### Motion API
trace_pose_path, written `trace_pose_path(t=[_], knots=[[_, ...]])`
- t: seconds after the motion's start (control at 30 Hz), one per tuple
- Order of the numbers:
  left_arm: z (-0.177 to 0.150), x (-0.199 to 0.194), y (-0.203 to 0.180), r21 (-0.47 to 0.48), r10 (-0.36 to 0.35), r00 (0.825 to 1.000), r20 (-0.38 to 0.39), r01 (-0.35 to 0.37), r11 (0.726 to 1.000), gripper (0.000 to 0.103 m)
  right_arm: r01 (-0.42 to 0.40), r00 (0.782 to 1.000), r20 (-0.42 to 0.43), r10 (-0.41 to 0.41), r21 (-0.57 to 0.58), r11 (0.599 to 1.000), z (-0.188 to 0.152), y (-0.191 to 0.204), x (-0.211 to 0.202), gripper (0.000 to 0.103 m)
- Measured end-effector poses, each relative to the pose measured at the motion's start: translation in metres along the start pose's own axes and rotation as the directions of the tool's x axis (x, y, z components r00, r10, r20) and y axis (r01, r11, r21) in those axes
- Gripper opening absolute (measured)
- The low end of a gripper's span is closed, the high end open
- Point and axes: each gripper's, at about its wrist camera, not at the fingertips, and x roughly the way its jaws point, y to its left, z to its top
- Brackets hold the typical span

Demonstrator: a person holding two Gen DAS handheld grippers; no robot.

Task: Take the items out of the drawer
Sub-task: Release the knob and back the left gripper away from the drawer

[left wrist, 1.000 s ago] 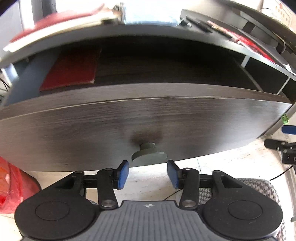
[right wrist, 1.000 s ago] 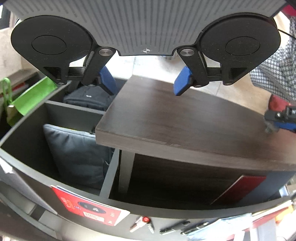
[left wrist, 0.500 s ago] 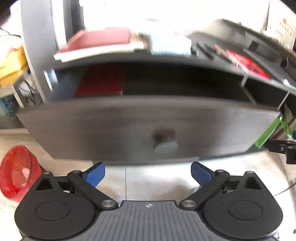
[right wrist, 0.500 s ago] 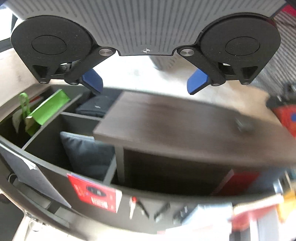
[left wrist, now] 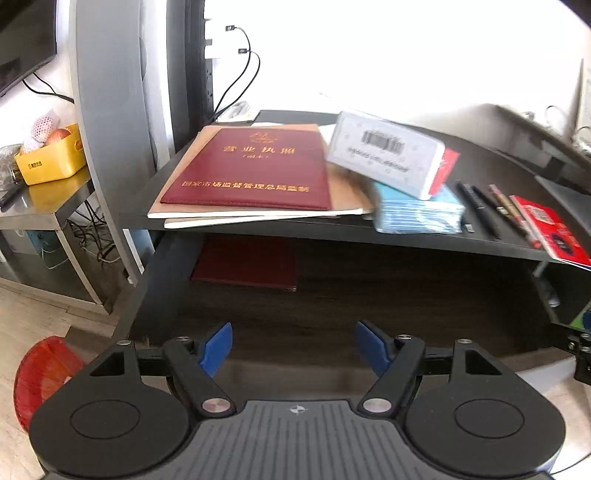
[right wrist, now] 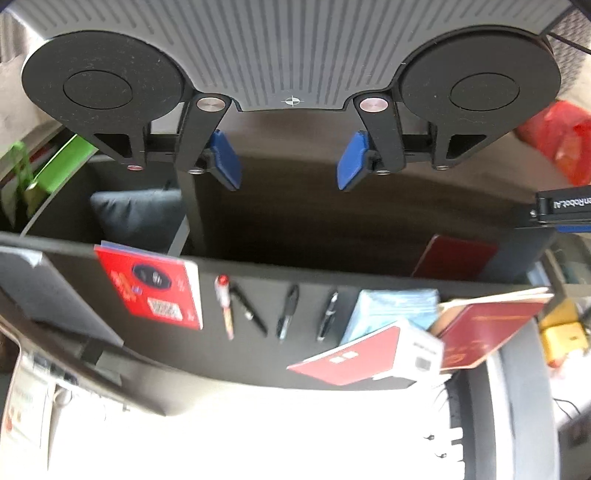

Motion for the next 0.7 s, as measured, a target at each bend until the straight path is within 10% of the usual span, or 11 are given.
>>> trace_pose_path(t=[0.7], knots=[[-0.007, 0.049, 0.002, 0.042, 0.034, 0.992, -0.119, -0.029, 0.999, 0.071, -0.028, 0.996, -0.082, 0.031, 0.039, 0.999, 0.014, 0.009, 0.058, 0.067]])
